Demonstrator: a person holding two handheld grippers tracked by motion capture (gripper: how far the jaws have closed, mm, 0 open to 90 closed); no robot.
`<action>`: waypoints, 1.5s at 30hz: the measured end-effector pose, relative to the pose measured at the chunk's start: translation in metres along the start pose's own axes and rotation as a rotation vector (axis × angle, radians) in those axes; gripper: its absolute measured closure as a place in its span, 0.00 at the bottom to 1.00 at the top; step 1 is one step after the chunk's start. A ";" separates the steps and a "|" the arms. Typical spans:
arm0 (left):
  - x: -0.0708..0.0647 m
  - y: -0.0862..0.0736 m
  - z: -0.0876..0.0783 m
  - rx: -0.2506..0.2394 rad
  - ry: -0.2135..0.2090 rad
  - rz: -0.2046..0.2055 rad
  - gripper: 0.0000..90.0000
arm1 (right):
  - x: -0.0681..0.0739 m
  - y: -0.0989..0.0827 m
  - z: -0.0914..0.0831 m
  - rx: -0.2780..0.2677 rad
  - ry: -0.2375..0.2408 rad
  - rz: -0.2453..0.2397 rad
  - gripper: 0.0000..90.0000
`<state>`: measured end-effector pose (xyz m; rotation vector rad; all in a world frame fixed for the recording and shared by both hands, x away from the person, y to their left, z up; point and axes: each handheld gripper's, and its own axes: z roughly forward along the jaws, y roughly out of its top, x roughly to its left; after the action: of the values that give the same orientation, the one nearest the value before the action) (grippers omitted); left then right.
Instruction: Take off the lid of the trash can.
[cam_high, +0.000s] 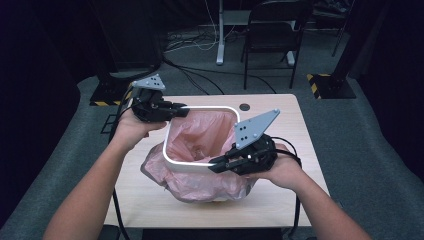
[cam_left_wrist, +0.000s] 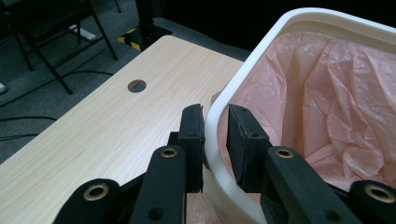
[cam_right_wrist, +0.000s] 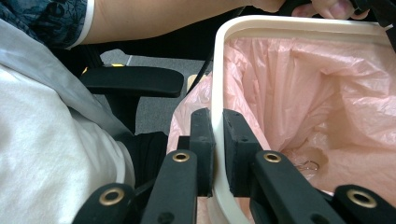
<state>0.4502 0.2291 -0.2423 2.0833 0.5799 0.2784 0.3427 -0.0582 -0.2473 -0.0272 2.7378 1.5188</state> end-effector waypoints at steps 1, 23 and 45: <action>0.000 0.001 0.000 0.002 0.001 0.003 0.85 | 0.000 0.000 -0.001 -0.002 0.000 -0.001 0.92; -0.003 0.025 -0.021 -0.016 0.011 0.010 0.84 | 0.003 0.026 -0.017 -0.008 -0.025 -0.065 0.92; -0.001 0.013 -0.070 -0.245 0.052 -0.050 0.48 | 0.017 0.027 -0.025 0.021 -0.058 -0.076 0.92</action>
<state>0.4246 0.2732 -0.1929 1.8275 0.5972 0.3576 0.3256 -0.0648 -0.2116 -0.0848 2.6746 1.4489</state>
